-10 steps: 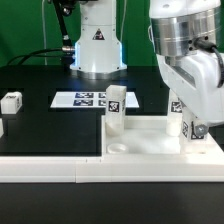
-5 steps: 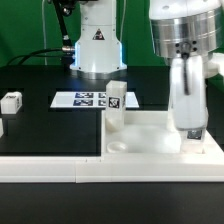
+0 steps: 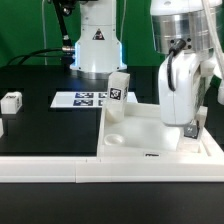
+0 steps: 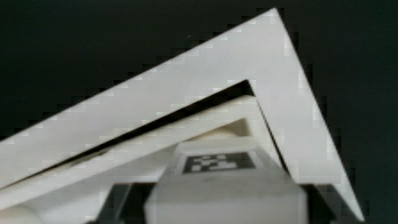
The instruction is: Assemble square table
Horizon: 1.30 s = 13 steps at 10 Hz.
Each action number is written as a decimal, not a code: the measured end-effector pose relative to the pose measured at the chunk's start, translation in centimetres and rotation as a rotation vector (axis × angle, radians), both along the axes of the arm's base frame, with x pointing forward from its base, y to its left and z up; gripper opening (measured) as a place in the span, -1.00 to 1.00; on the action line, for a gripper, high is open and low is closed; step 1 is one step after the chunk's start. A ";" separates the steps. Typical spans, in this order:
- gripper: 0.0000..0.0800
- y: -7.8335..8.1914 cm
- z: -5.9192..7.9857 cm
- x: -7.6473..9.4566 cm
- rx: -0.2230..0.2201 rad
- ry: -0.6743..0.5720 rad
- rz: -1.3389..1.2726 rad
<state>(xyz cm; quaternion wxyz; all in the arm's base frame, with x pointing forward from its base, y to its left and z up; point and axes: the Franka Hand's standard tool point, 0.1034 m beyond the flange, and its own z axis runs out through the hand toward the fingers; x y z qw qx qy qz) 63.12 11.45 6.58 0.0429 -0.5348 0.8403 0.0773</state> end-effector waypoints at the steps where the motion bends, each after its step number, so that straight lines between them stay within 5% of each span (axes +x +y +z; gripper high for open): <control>1: -0.25 0.1 -0.2 -0.2 0.001 0.005 0.006; 3: 0.51 0.1 -0.2 -0.2 0.000 0.006 0.009; 4: 0.59 0.1 -0.2 -0.2 0.000 0.006 0.010; 6: 0.62 -0.1 0.1 0.0 0.001 -0.009 0.054; 8: 0.62 -1.6 4.7 -1.1 0.024 -0.068 0.173; 9: 0.62 -2.5 5.4 -1.0 0.017 -0.079 0.204; 13: 0.62 -2.3 4.4 -1.1 0.002 -0.070 0.233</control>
Offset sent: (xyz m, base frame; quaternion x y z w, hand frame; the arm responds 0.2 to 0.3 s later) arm 0.0000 0.0000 0.0000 0.0000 0.0000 0.0000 1.0000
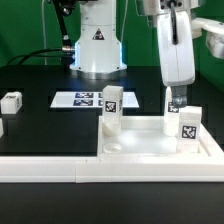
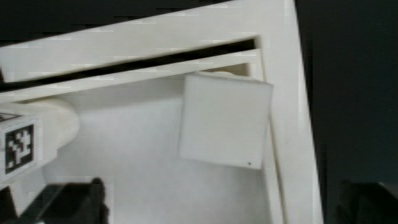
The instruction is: Assemble square table
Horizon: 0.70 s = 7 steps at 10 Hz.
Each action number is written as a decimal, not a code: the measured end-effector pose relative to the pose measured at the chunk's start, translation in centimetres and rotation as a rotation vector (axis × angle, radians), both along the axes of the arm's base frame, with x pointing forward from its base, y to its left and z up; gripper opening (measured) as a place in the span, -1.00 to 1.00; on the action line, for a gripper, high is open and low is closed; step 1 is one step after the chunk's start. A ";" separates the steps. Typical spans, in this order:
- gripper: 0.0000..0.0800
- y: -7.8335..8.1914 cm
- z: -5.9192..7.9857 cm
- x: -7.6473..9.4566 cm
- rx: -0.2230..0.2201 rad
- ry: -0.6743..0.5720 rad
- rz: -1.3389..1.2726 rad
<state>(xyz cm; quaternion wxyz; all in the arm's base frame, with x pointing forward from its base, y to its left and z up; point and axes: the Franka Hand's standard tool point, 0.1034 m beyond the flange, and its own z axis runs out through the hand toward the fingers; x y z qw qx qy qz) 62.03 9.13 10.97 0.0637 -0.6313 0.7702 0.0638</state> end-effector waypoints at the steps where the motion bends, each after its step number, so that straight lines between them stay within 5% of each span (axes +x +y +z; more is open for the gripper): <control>1: 0.62 0.0 -0.1 0.0 0.000 0.001 0.000; 5: 0.62 -0.4 0.0 -0.2 -0.003 -0.015 0.067; 7: 0.62 -4.0 1.9 -3.1 0.025 -0.059 0.184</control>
Offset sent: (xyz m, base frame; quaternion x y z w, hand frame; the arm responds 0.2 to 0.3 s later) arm 0.0000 0.0000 0.0000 0.0000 0.0000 0.0000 1.0000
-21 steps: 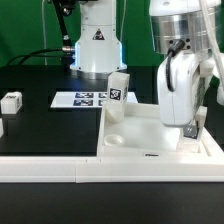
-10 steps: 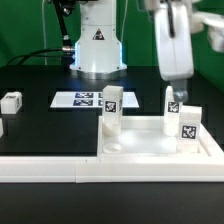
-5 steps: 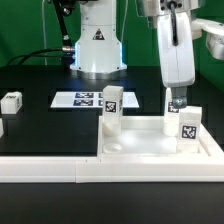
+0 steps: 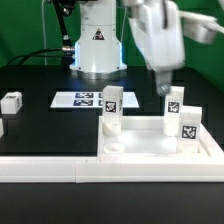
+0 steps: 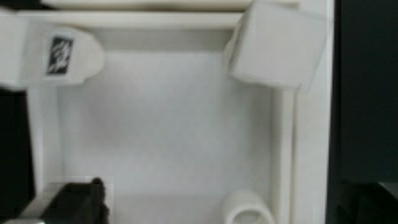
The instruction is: Assemble square table
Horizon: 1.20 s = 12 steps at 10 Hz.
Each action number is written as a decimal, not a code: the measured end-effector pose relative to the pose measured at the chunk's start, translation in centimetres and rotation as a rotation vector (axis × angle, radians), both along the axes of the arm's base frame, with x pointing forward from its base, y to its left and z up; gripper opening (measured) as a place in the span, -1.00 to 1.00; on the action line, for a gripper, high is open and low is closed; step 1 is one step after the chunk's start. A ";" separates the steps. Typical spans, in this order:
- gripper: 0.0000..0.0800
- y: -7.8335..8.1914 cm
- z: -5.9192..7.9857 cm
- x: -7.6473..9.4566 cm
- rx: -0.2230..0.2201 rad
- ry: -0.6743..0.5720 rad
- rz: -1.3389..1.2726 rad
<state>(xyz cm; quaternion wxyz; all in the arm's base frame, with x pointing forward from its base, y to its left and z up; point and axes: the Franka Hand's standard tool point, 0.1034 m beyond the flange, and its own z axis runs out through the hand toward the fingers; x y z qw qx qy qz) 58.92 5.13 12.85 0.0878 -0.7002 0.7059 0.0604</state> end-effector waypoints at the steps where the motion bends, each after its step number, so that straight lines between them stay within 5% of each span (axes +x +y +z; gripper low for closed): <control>1: 0.62 -2.1 1.1 -1.2 0.005 -0.026 0.056; 2: 0.62 -4.1 2.6 -1.4 -0.015 -0.058 0.171; 8: 0.62 -4.2 1.7 -1.9 -0.040 -0.148 0.638; 12: 0.62 -14.1 -1.4 -11.8 -0.028 -0.180 1.106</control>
Offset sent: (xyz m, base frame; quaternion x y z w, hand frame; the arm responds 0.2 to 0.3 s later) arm 0.0000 0.0000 0.0000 0.0000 0.0000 -0.1938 0.9810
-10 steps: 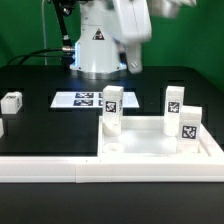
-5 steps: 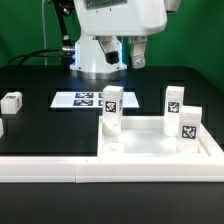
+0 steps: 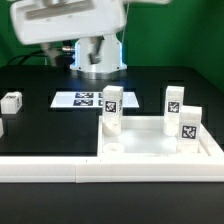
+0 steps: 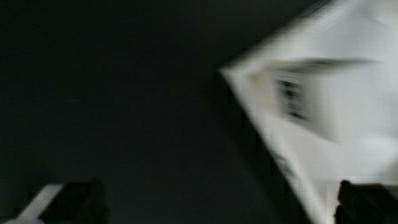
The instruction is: Assemble square table
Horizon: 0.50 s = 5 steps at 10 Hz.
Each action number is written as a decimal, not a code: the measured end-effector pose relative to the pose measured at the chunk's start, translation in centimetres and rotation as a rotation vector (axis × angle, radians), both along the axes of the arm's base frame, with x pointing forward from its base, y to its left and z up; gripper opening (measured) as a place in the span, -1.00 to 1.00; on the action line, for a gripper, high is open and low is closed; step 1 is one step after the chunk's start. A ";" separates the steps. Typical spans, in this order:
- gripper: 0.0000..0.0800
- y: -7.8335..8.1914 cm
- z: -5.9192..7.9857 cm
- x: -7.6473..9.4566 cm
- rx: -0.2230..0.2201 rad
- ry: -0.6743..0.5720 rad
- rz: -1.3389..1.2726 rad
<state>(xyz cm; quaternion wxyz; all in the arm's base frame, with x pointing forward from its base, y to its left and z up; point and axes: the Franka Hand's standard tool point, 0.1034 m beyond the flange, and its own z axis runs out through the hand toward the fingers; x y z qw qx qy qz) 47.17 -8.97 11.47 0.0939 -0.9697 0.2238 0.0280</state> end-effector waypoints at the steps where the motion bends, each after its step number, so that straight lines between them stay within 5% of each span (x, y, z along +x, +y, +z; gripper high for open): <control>1: 0.62 -2.5 -1.3 -0.7 -0.047 -0.060 0.110; 2: 0.62 -3.4 -2.4 -1.3 -0.059 -0.071 0.163; 5: 0.62 -3.0 -2.0 -1.1 -0.055 -0.099 0.367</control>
Offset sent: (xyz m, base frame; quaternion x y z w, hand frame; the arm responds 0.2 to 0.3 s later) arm 0.0000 0.0000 0.0000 0.0000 0.0000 -0.1938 0.9810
